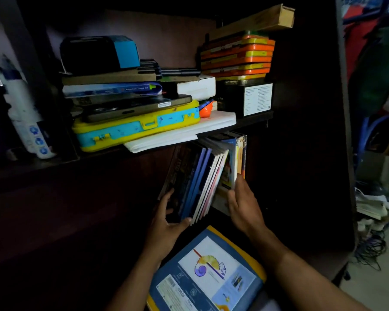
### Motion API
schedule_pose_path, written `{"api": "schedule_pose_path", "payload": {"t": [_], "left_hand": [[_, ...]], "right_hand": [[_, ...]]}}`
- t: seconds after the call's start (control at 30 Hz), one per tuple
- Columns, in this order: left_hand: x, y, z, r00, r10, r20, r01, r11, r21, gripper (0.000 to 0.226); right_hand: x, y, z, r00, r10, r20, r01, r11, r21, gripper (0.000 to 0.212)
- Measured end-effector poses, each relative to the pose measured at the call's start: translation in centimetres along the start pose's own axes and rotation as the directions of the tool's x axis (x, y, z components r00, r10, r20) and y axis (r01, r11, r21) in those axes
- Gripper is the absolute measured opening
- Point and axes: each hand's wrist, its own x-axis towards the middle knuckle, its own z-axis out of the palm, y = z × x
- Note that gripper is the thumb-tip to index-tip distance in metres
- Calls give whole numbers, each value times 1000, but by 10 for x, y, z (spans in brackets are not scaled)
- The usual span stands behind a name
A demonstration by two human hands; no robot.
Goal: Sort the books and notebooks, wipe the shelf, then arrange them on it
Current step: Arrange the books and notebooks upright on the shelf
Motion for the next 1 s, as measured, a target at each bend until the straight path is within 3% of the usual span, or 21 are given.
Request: {"api": "schedule_pose_path", "payload": {"t": [0.1, 0.33, 0.5, 0.6, 0.67, 0.8, 0.87, 0.93, 1.0], "left_hand": [[0, -1, 1, 999, -27, 18, 27, 1000, 13, 87], [-2, 3, 2, 1000, -5, -16, 6, 998, 67, 67], [-2, 8, 2, 1000, -5, -25, 6, 998, 63, 61], [-4, 12, 5, 997, 32, -77, -22, 991, 130, 37], [-7, 20, 8, 997, 73, 17, -75, 984, 164, 23], [-13, 27, 5, 914, 44, 402, -212, 899, 384, 39], [-13, 29, 4, 886, 7, 463, -238, 864, 443, 55], [-12, 30, 4, 883, -21, 468, -189, 899, 396, 65], [-12, 32, 4, 884, -43, 465, -108, 950, 293, 57]], "right_hand": [[-4, -1, -1, 998, -34, 45, 33, 999, 25, 13], [1, -11, -2, 992, -57, 109, 61, 997, -38, 57], [11, -4, 9, 984, -48, 171, 61, 996, -72, 63], [10, 0, 10, 974, -38, 223, 47, 998, -37, 62], [8, -2, 6, 966, -35, 255, 40, 999, -13, 60], [-7, -2, -6, 966, 64, 251, -114, 975, 189, 59], [-17, 2, -15, 969, 147, 198, -194, 951, 240, 38], [-25, 6, -21, 972, 162, 173, -204, 942, 266, 18], [-32, 6, -26, 970, 152, 188, -205, 928, 310, 10]]}}
